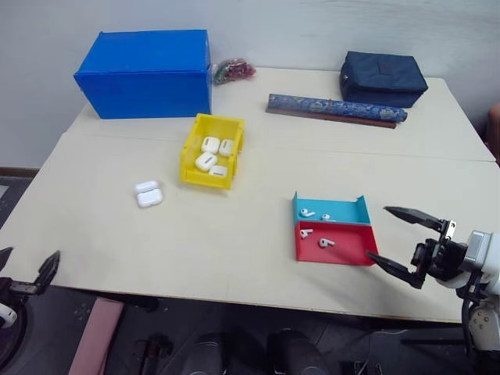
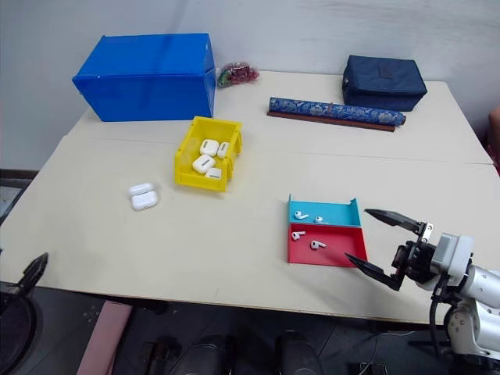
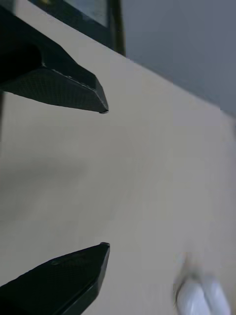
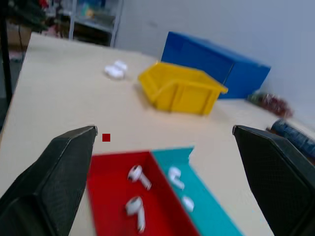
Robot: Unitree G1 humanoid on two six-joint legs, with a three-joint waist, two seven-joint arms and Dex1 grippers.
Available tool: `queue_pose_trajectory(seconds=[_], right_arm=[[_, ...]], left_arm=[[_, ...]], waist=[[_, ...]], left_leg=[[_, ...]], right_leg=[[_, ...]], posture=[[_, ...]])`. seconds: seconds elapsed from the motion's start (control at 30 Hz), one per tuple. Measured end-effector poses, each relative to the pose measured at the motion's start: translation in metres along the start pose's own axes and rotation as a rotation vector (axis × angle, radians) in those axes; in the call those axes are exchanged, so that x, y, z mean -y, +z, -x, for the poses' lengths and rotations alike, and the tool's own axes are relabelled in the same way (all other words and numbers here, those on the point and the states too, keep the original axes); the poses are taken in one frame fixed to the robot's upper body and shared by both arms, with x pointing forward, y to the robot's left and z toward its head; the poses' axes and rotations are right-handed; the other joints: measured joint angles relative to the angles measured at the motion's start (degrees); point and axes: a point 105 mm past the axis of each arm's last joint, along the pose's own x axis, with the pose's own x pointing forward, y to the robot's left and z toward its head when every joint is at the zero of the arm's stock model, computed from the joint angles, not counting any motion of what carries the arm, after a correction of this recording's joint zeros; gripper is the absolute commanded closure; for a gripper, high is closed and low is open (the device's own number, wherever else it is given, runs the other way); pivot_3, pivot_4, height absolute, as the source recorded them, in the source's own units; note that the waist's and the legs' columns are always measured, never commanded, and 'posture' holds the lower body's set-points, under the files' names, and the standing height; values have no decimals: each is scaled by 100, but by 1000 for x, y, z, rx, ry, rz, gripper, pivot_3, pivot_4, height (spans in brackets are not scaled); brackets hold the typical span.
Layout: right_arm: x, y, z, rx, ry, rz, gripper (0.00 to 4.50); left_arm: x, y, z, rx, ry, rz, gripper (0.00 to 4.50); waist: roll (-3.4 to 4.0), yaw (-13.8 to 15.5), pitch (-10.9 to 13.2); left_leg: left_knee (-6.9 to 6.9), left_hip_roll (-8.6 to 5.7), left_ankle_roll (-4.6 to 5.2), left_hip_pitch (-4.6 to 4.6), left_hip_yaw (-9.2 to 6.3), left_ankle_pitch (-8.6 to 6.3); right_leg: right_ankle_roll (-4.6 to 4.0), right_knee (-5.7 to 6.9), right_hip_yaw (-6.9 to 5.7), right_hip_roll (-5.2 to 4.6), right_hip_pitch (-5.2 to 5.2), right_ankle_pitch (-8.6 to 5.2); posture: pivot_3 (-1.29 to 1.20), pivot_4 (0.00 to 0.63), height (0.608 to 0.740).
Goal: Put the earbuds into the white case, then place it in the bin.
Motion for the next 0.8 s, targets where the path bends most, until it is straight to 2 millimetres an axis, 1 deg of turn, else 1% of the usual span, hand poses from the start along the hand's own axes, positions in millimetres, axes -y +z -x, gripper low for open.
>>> queue_pose_trajectory(seconds=[0.07, 0.1, 0.17, 0.2, 0.3, 0.37, 0.43, 0.5, 0.53, 0.57, 0.63, 0.67, 0.73, 0.8], right_arm=[[0, 4, -6, 51, -6, 22, 0], [-5, 6, -10, 73, 15, 27, 0], [-12, 6, -17, 105, 55, 25, 0], [-16, 6, -20, 119, 72, 22, 0], [-19, 6, -22, 126, 100, 29, 0], [-20, 5, -21, 123, 111, 28, 0], [-20, 2, -19, 114, 116, 15, 0], [-21, -2, -17, 99, 131, -7, 0], [-21, -3, -17, 95, 135, -11, 0], [-21, -3, -16, 89, 138, -14, 0], [-21, -4, -15, 82, 141, -17, 0], [-20, -5, -14, 77, 139, -19, 0], [-20, -6, -13, 74, 136, -22, 0], [-20, -6, -13, 71, 135, -22, 0]], left_arm=[[-5, -7, 6, -41, 103, 79, 89], [-5, -10, 7, -72, 126, 107, 89], [2, -10, 5, -122, 127, 152, 89], [9, -6, 2, -148, 104, 168, 89], [31, 17, -12, -166, 27, 160, 89], [50, 33, -25, -154, -22, 175, 89], [74, 50, -41, -148, -58, 197, 89], [95, 62, -59, -173, -53, 243, 89], [101, 64, -63, -187, -50, 258, 89], [111, 67, -69, -216, -43, 281, 89], [130, 75, -79, -242, -43, 293, 89], [141, 83, -85, -240, -41, 294, 89], [155, 93, -92, -235, -39, 305, 89], [167, 92, -100, -272, -25, 314, 89]], waist=[[-16, 15, -8], [-21, 20, -11], [-23, 22, -13], [-23, 21, -13], [-23, 14, -13], [-22, 16, -13], [-22, 17, -13], [-23, 31, -13], [-24, 35, -14], [-24, 35, -14], [-28, 7, -14], [-29, 8, -13], [-28, 6, -14], [-29, 13, -13]], left_leg=[[0, 0, -1, 0, -6, -1], [1, 0, -3, 1, -10, -2], [1, 0, -5, 2, -14, 0], [4, 0, -7, 4, -14, 0], [5, -1, -12, 8, -13, 7], [6, -1, -15, 9, -13, 8], [6, -2, -30, 9, -14, 18], [11, -5, -43, 6, -13, 27], [11, -6, -44, 5, -14, 27], [14, -6, -45, 6, -13, 28], [18, -5, -53, 4, -12, 30], [18, -4, -57, 4, -12, 31], [14, -3, -62, 6, -11, 31], [13, -2, -69, 5, -11, 31]], right_leg=[[3, 3, -4, 0, 1, 1], [3, 7, -6, 1, 1, 1], [3, 12, -8, 2, 2, 1], [2, 14, -7, 1, 3, 1], [1, 12, -7, 1, 9, 1], [1, 13, -7, 2, 10, 1], [2, 15, -8, 2, 10, 1], [4, 23, -9, 4, 7, 2], [10, 25, -10, 5, 8, 5], [28, 42, -9, 6, 1, 15], [37, 46, -8, 13, -3, 21], [40, 45, -7, 17, -4, 22], [41, 45, -4, 19, -5, 22], [42, 45, -4, 23, -10, 22]], posture=[[0, 150, 740], [0, 150, 740], [0, 150, 740], [0, 150, 740], [0, 150, 740], [0, 150, 740], [0, 150, 740], [0, 150, 740], [0, 150, 740], [0, 150, 740], [0, 150, 740], [0, 150, 740], [0, 150, 740], [0, 150, 740]])
